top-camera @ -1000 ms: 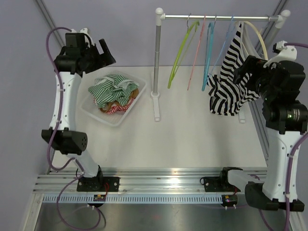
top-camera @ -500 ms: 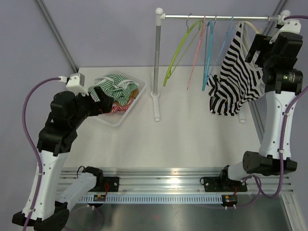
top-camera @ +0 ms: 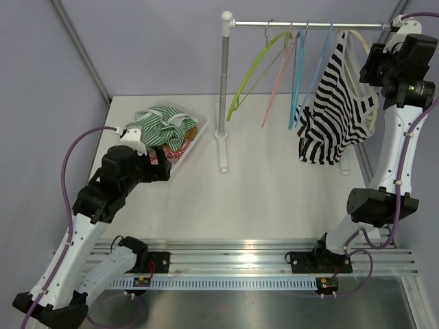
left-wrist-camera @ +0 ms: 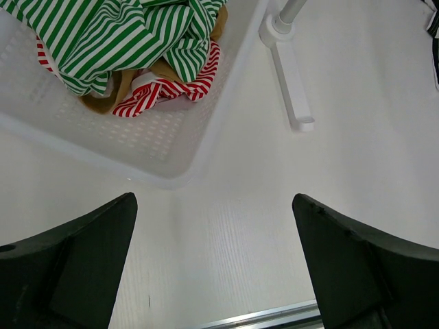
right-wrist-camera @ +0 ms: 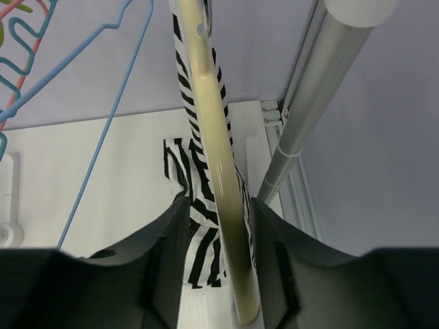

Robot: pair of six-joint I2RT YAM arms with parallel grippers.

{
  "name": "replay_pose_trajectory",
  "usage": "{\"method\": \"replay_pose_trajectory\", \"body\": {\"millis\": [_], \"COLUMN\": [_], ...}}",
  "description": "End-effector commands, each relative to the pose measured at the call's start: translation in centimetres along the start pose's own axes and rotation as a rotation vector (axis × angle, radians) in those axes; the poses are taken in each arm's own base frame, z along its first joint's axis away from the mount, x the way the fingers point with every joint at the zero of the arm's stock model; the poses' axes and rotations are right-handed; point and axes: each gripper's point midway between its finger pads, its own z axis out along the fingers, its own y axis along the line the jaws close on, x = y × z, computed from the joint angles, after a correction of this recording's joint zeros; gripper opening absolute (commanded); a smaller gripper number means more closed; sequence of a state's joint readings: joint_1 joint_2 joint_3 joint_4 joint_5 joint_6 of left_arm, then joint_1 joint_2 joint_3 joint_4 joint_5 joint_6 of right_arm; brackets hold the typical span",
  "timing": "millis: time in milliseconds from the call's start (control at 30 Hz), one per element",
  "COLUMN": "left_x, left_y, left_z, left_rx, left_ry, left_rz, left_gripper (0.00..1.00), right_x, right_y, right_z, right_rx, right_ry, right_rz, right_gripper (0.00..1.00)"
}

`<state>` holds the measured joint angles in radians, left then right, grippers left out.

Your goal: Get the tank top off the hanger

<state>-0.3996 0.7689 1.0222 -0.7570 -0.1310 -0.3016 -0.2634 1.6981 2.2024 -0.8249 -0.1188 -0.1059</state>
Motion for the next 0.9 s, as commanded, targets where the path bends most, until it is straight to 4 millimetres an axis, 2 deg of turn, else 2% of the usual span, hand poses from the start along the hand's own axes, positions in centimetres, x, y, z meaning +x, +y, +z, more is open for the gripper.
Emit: {"method": "replay_pose_trajectory", "body": {"millis": [0,100,233,300,367,433,500,567,600,667,800,867], "left_x": [-1.5,-1.0,-0.9,-0.9,-0.9,-0.8,-0.8,-0.9,-0.9,-0.8,-0.8,-0.8], "left_y": [-0.4,-0.4,-0.4,-0.4,-0.5,-0.6,-0.6,-0.6,-0.6,-0.6,-0.7,-0.8], "left_z": [0.4,0.7,0.7,0.7,0.7,0.7,0.6,0.5,0.6,0.6,0.6,0.6], "left_rx": [0.014,0.014,0.018,0.02,0.023,0.025,0.025,0.026,0.026,0.029,0.033,0.035], "left_ry": [-0.067,-0.051,-0.048,-0.051,-0.05,-0.048,-0.05,-0.053,-0.054,-0.052,-0.053,-0.054], "left_rz": [0.024,0.03,0.032,0.033,0.036,0.039,0.04,0.04,0.042,0.043,0.045,0.044], "left_gripper": [0.99,0.99,0.99,0.99,0.99,0.99,0.99,0.99,0.99,0.99,0.99,0.99], "right_x": [-1.9,-1.6,-0.9,-0.7,-0.6,-0.5,-0.5,-0.4,-0.5,-0.9,-2.6,-4.0], "right_y": [0.9,1.0,1.0,1.0,1.1,1.0,0.9,0.9,0.9,1.2,2.1,3.0], "right_z": [-0.9,-0.6,0.2,0.4,0.4,0.4,0.4,0.5,0.4,0.1,-1.2,-2.6], "right_rx": [-0.067,-0.076,-0.078,-0.08,-0.083,-0.079,-0.072,-0.072,-0.074,-0.083,-0.124,-0.164], "right_ry": [-0.052,-0.048,-0.023,-0.016,-0.011,-0.01,-0.011,-0.008,-0.009,-0.02,-0.068,-0.11], "right_rz": [-0.039,-0.039,-0.032,-0.03,-0.027,-0.026,-0.027,-0.021,-0.019,-0.013,0.004,0.015], "right_gripper": [0.45,0.39,0.38,0.33,0.33,0.37,0.36,0.3,0.15,0.01,0.0,0.0]}}
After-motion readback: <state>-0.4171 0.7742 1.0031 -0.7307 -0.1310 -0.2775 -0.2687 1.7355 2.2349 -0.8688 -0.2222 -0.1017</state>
